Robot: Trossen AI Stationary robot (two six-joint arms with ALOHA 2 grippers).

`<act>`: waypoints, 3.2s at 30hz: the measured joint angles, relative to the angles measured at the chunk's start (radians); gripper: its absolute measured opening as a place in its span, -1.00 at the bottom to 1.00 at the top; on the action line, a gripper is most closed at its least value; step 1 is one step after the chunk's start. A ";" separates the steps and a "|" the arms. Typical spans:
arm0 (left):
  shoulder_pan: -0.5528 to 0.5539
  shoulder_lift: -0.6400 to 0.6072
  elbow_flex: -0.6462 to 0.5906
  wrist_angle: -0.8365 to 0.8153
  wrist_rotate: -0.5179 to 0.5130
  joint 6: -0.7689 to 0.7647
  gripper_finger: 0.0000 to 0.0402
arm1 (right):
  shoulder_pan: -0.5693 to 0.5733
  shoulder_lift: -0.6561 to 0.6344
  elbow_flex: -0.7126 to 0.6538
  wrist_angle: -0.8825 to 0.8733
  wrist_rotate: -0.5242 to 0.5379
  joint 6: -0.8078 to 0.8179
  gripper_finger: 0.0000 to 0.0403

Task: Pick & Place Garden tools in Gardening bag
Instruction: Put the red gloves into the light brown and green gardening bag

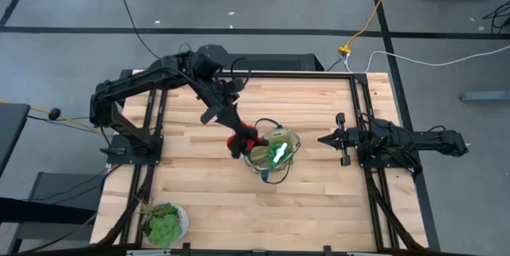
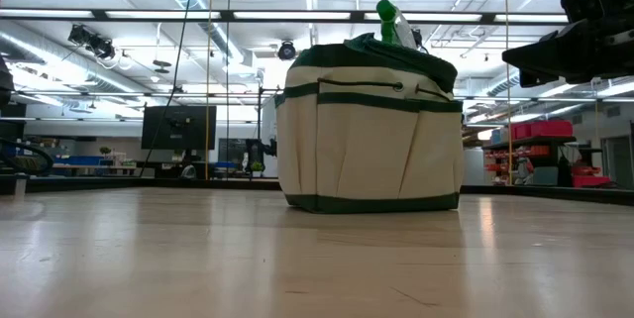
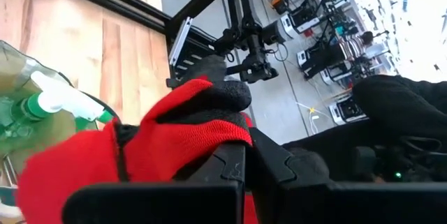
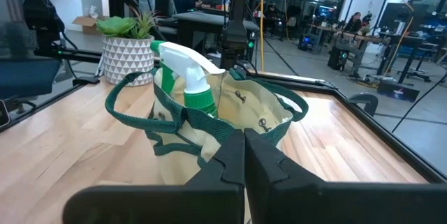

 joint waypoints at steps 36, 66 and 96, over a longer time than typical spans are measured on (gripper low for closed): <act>-0.041 0.166 -0.001 0.088 -0.022 0.026 -0.97 | 0.000 0.000 0.000 0.000 0.000 0.000 -0.99; -0.123 0.250 0.000 0.164 0.065 0.020 -0.94 | 0.000 0.000 0.000 0.000 0.000 0.000 -0.99; -0.102 0.284 0.000 0.066 0.056 0.101 -0.94 | 0.000 0.000 0.000 0.000 0.000 0.000 -0.99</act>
